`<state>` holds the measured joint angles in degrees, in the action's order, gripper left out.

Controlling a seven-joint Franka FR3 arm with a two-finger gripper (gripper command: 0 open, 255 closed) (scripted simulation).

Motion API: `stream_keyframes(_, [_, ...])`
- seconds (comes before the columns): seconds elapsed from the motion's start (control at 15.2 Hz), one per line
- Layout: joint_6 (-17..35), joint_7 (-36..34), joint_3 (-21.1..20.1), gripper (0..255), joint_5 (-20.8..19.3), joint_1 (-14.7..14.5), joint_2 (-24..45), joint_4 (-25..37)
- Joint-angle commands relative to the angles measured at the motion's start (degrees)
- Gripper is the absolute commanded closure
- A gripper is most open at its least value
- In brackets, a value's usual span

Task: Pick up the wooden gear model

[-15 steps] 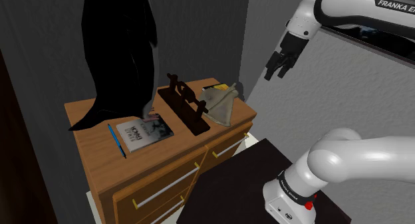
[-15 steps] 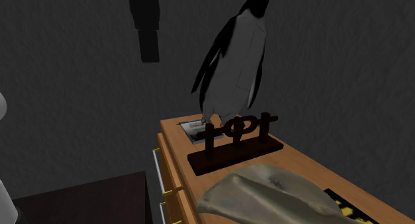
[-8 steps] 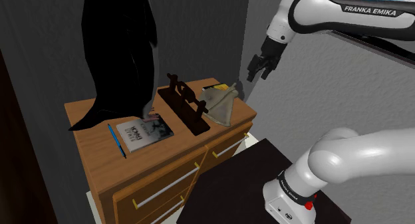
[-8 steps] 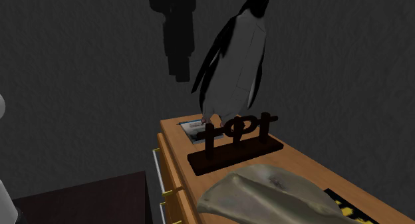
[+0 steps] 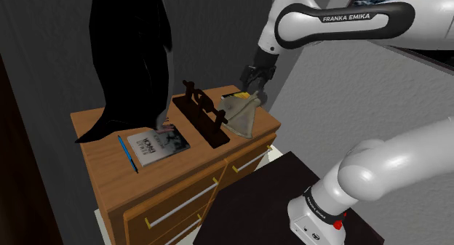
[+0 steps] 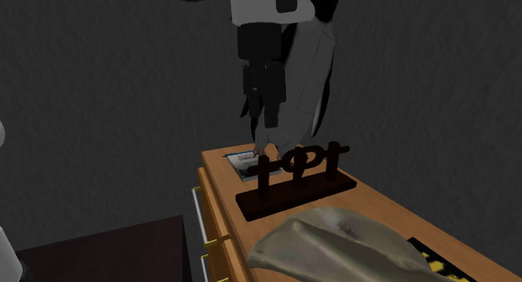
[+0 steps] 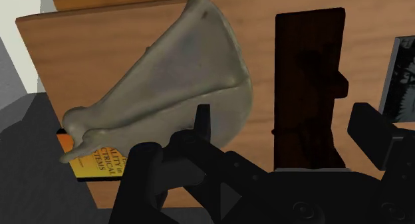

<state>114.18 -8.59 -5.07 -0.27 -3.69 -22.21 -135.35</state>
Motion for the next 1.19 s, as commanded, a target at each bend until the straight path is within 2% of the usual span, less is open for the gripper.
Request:
stream_keyframes(0.0, [2.5,-1.3,-1.0,0,-0.1,-0.3,4.0,1.8])
stream_keyframes(0.46, [9.5,-6.0,-3.7,0,-2.4,-1.2,18.8,10.2])
stream_keyframes(0.92, [12.9,-10.6,-5.0,0,-6.2,-3.0,33.2,21.5])
stream_keyframes(1.12, [15.0,-11.0,-4.8,0,-6.6,-3.1,34.4,20.6])
